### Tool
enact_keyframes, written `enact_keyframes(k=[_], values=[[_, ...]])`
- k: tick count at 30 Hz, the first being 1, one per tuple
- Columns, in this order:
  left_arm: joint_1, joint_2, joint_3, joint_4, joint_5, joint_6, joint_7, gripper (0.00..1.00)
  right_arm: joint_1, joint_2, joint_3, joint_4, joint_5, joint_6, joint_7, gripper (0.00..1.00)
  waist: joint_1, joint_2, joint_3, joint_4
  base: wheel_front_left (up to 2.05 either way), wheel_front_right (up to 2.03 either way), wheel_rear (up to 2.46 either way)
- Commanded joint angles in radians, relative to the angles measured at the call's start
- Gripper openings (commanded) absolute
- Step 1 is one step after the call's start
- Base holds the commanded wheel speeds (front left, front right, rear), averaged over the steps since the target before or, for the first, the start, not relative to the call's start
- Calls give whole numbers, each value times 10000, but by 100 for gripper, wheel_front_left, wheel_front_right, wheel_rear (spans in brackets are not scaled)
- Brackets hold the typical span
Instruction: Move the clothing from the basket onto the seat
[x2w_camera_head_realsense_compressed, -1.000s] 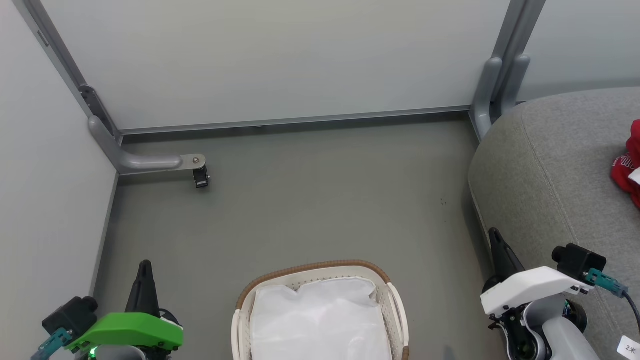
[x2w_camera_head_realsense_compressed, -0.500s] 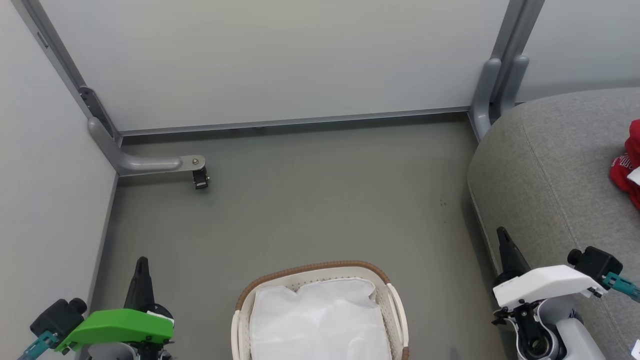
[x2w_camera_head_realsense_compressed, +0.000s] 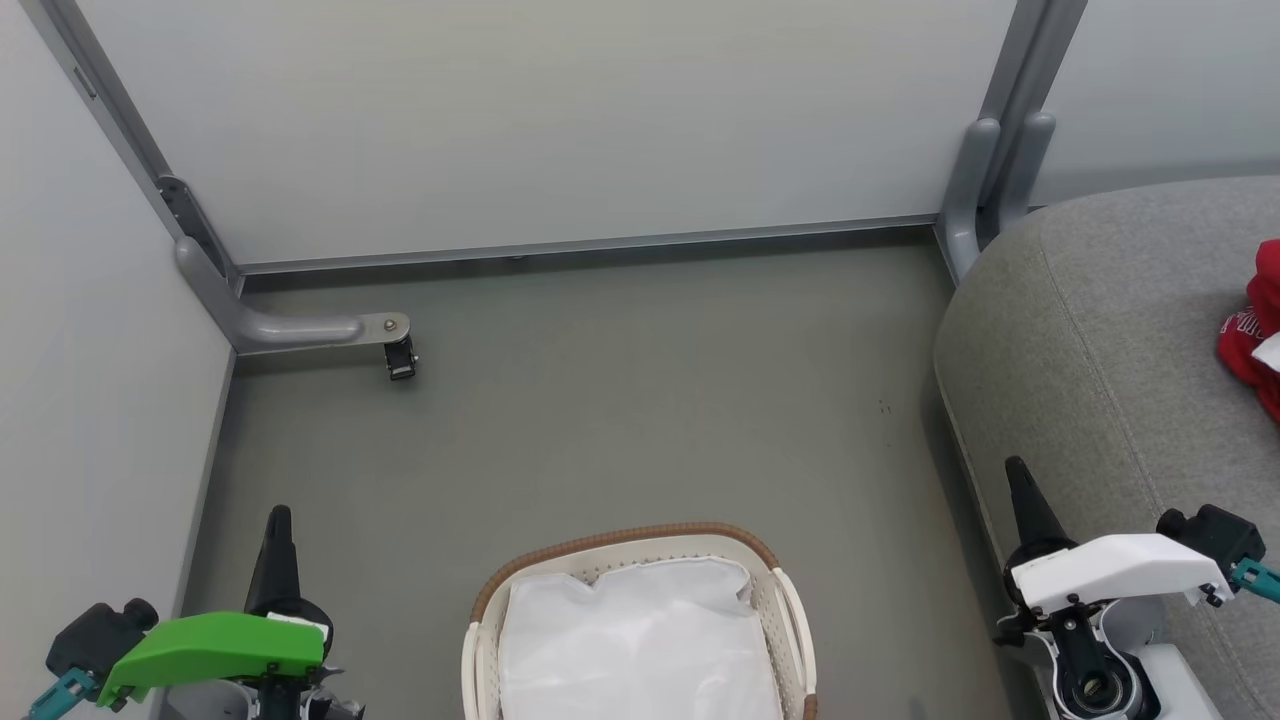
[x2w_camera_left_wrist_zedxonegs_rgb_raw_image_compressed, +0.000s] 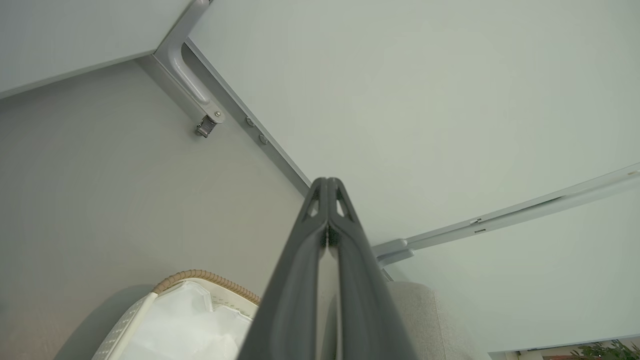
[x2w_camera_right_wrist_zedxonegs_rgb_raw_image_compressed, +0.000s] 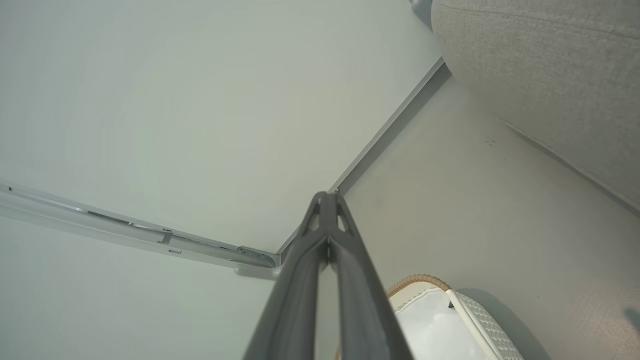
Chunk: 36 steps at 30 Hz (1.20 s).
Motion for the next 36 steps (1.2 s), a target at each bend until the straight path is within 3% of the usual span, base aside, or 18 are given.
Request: enact_keyframes(k=[1,36], values=[[-198,72,45,-157,-251,-16,49,0,-11,-53,-68,-169,255,-6,62,0,0,0,-2,-1,0,0,0],[-259,88,230,-672,-3485,-26,925,0,312,-78,-554,-769,3462,-8,947,0,0,0,-69,-46,0,0,0]])
